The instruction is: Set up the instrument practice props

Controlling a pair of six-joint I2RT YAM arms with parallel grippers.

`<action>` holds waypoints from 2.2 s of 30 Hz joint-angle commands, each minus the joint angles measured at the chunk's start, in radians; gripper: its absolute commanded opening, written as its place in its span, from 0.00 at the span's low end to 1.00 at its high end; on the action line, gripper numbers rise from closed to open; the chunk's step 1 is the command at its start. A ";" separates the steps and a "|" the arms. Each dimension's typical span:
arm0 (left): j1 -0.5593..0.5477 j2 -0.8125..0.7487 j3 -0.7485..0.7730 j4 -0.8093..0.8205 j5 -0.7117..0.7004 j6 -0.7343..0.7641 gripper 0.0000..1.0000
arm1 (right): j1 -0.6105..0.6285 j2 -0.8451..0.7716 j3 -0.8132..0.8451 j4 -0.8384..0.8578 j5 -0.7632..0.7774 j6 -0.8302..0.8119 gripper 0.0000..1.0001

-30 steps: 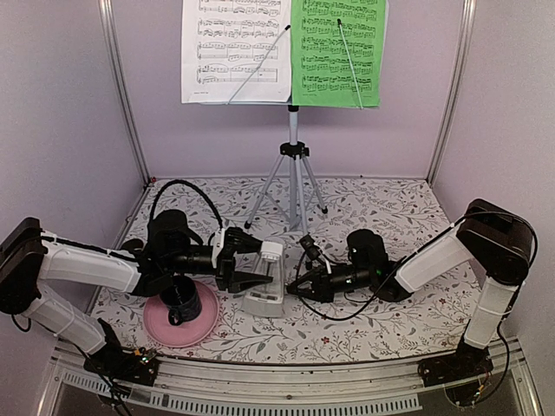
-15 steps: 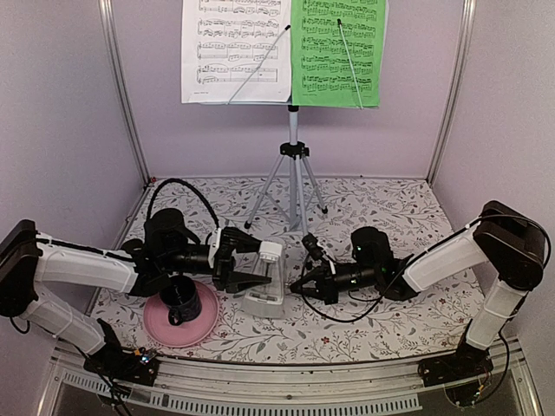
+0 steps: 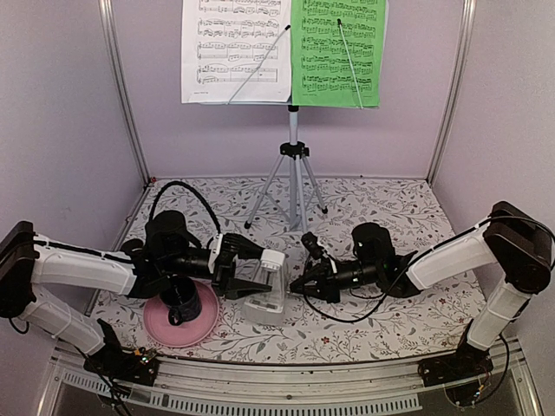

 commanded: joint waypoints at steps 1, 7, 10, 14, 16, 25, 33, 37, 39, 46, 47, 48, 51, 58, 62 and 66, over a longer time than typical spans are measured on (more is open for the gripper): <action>-0.016 -0.033 0.042 0.074 0.019 0.007 0.20 | 0.011 -0.032 0.026 0.012 -0.031 -0.015 0.10; -0.016 -0.038 0.042 0.075 0.012 0.012 0.19 | 0.011 -0.027 0.026 -0.010 -0.039 -0.022 0.17; -0.017 -0.045 0.044 0.060 0.007 0.021 0.19 | 0.010 -0.036 0.013 -0.021 -0.051 -0.027 0.31; -0.016 -0.052 0.047 0.041 -0.004 0.035 0.19 | 0.012 -0.059 -0.007 -0.024 -0.066 -0.028 0.41; -0.015 -0.052 0.049 0.036 -0.008 0.039 0.19 | 0.014 -0.064 -0.007 -0.028 -0.062 -0.023 0.43; -0.015 -0.055 0.059 0.034 -0.022 0.037 0.19 | 0.049 -0.030 -0.006 -0.014 0.092 0.029 0.51; -0.015 -0.063 0.058 0.044 -0.020 0.033 0.18 | 0.050 0.001 -0.019 0.012 0.131 0.024 0.49; -0.016 -0.066 0.058 0.045 -0.022 0.031 0.18 | 0.051 0.015 -0.020 0.035 0.123 0.032 0.45; -0.015 -0.067 0.058 0.046 -0.022 0.031 0.19 | 0.050 0.019 -0.017 0.039 0.121 0.029 0.44; -0.015 -0.067 0.061 0.048 -0.015 0.029 0.18 | 0.050 0.005 -0.021 0.047 0.121 0.017 0.21; -0.016 -0.066 0.061 0.049 -0.013 0.026 0.18 | 0.050 -0.001 -0.022 0.047 0.121 0.015 0.15; -0.016 -0.066 0.061 0.048 -0.012 0.025 0.18 | 0.050 -0.007 -0.024 0.047 0.122 0.013 0.10; -0.016 -0.071 0.058 0.045 -0.010 0.025 0.18 | 0.050 -0.023 -0.030 0.044 0.118 0.011 0.00; -0.021 -0.101 0.064 -0.012 -0.019 0.055 0.18 | 0.050 -0.032 -0.037 0.032 0.116 0.035 0.00; -0.052 -0.124 0.074 -0.075 -0.051 0.115 0.18 | 0.030 -0.017 -0.023 0.038 0.037 0.094 0.00; -0.125 -0.163 0.098 -0.184 -0.145 0.224 0.18 | -0.016 -0.015 -0.008 0.049 -0.057 0.190 0.00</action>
